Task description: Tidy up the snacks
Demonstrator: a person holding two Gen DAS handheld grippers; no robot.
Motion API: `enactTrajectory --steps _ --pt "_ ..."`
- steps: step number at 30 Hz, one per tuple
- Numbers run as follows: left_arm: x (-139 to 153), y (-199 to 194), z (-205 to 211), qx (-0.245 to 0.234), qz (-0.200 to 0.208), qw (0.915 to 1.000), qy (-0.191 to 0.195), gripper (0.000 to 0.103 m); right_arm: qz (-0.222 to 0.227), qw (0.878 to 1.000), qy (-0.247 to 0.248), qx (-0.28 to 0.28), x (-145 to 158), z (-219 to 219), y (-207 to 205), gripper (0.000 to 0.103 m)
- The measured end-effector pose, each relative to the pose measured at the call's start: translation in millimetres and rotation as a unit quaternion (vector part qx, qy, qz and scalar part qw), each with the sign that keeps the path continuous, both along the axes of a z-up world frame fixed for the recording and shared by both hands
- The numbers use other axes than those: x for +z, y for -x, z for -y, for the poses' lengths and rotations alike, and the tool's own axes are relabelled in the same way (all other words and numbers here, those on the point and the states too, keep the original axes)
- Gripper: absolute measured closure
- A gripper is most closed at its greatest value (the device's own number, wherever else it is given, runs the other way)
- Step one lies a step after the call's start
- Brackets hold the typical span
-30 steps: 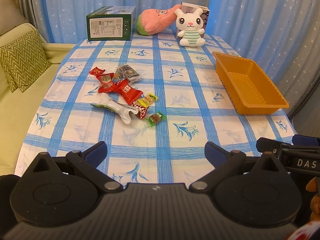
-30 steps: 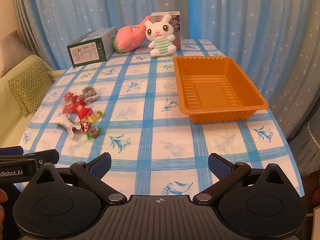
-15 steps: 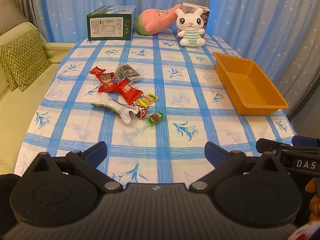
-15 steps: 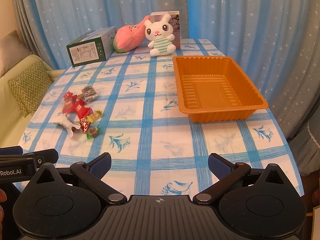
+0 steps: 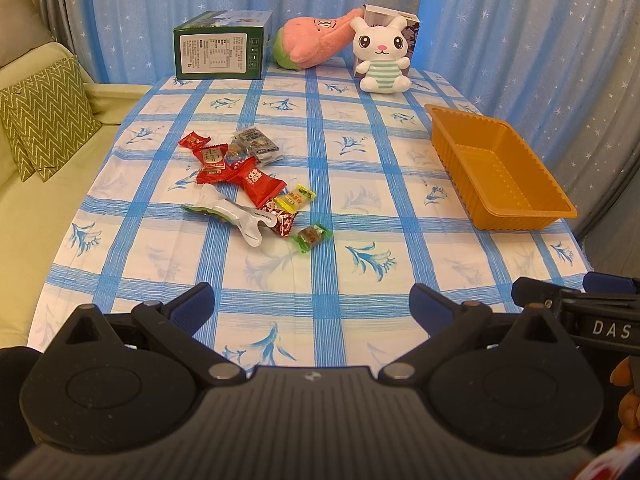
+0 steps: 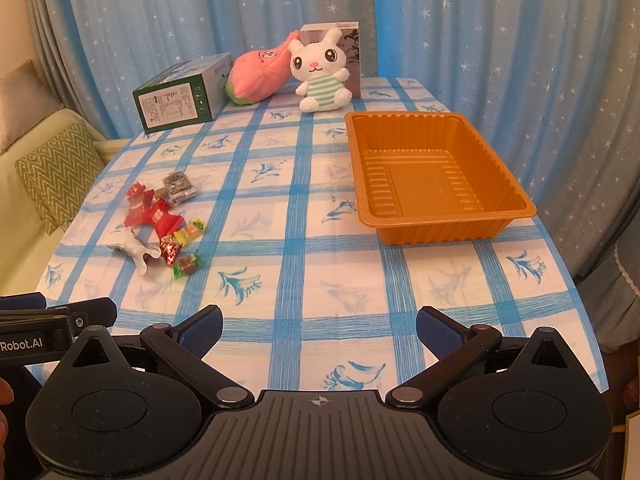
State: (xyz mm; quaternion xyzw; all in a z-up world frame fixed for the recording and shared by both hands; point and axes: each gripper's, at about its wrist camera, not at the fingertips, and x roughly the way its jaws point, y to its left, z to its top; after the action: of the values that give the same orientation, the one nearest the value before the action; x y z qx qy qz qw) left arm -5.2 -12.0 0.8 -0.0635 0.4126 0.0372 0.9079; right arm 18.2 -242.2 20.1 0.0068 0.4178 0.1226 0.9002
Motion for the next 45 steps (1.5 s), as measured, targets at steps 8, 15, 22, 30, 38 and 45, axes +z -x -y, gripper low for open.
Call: enactTrajectory --steps 8,15,22,30,38,45 --pt "0 0 0 0.0 0.0 1.0 0.001 0.0 0.0 1.0 0.0 0.0 0 0 0 0.0" --pt "0 0 0 0.0 0.0 1.0 0.001 0.0 0.0 1.0 0.001 0.0 0 0 0 0.0" --pt "-3 1 -1 0.005 -0.001 1.0 0.005 0.0 0.003 1.0 -0.001 -0.001 -2 0 -1 0.0" --pt "-11 -6 -29 0.033 -0.003 0.9994 0.01 0.0 0.007 1.0 -0.006 0.019 -11 -5 -6 0.0" --pt "-26 -25 -67 0.068 -0.013 0.9975 0.013 0.004 0.013 0.998 -0.021 0.061 -27 -34 -24 0.0" --pt "-41 -48 -98 0.095 -0.018 0.9952 0.015 0.004 -0.001 0.994 -0.04 0.102 -56 -73 -47 0.032"
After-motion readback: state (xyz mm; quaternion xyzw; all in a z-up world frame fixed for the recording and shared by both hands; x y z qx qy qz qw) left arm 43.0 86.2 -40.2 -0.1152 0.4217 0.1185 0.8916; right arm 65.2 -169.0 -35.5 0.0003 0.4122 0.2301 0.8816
